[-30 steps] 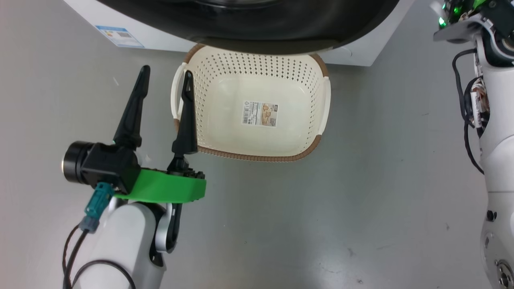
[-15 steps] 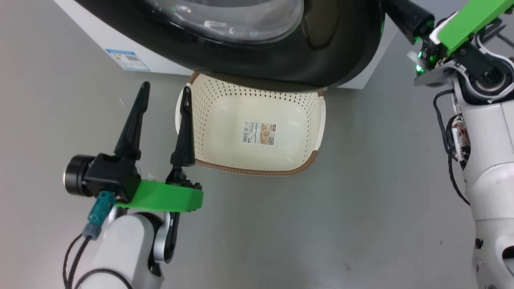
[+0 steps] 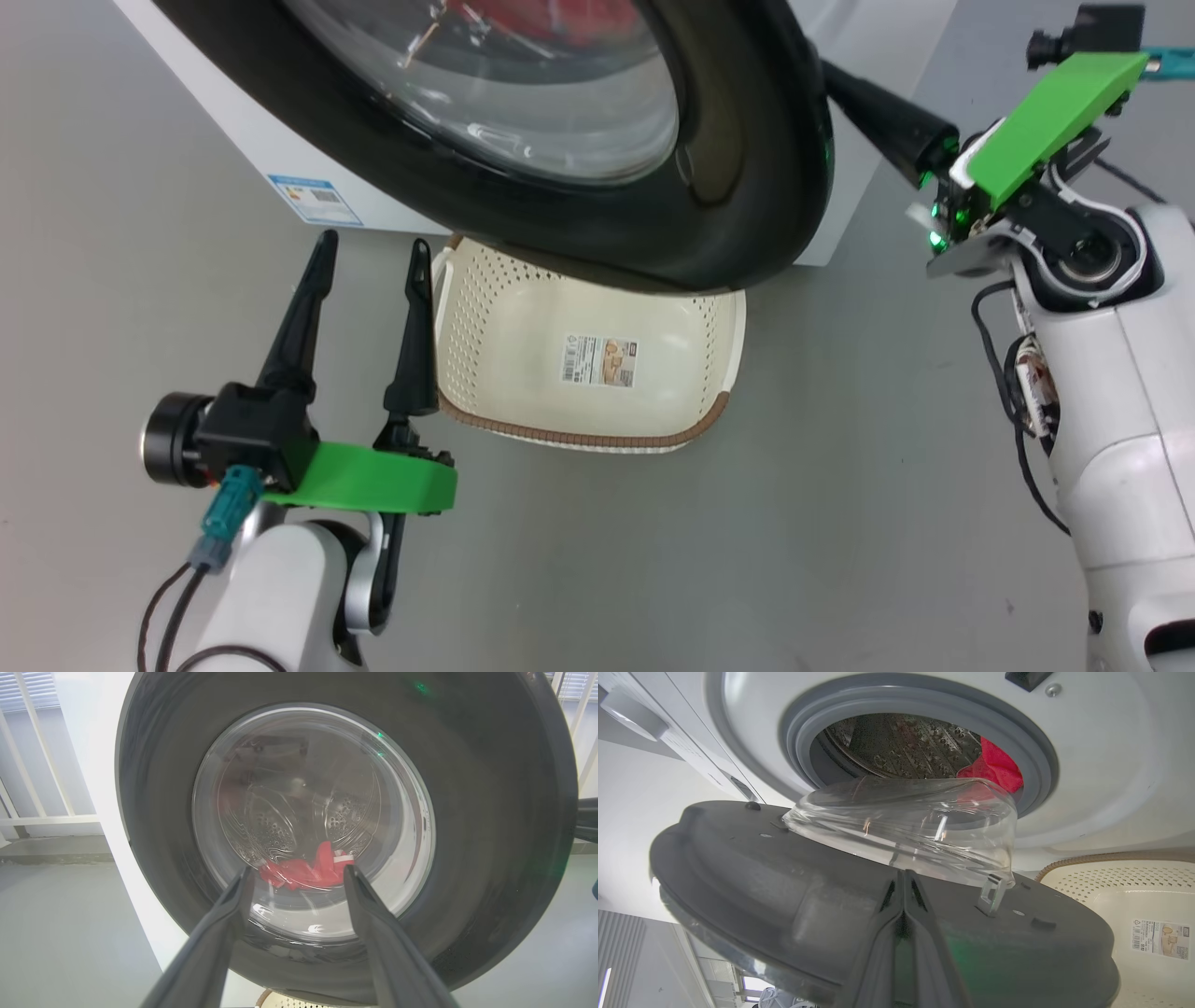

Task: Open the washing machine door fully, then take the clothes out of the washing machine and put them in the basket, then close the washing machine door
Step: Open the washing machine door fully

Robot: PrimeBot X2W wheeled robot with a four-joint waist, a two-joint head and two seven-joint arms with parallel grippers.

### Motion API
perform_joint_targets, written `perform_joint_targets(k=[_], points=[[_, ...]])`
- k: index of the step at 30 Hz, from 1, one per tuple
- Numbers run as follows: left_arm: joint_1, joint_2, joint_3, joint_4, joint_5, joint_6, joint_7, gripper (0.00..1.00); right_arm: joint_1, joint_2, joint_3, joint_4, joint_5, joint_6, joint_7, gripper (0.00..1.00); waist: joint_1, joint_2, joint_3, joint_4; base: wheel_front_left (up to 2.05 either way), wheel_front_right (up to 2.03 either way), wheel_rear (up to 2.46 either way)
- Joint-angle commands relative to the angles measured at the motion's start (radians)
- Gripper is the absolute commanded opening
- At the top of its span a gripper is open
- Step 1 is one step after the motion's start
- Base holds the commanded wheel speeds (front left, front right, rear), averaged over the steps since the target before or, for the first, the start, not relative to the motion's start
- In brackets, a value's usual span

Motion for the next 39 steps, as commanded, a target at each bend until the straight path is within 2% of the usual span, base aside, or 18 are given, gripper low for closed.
perform_joint_targets(k=[1,13,39], points=[[0.011,0.03,0.031,-0.02,-0.003,-0.002,-0.002,1.0,0.017,0.027,0.029,-0.035,0.013,0.008,0.012,0.0,0.0,0.0,-0.025,0.005,0.0,0.0,0.0],[0.068,0.043,0.022,-0.03,-0.012,0.011,0.024,1.0,0.137,0.028,0.101,-0.078,0.047,0.008,0.025,0.0,0.0,0.0,-0.112,0.027,0.0,0.0,0.0],[0.153,0.041,-0.008,-0.059,-0.038,0.03,0.035,1.0,0.316,0.028,0.211,-0.208,0.105,0.008,0.048,0.0,0.0,0.0,-0.188,0.135,0.0,0.0,0.0]])
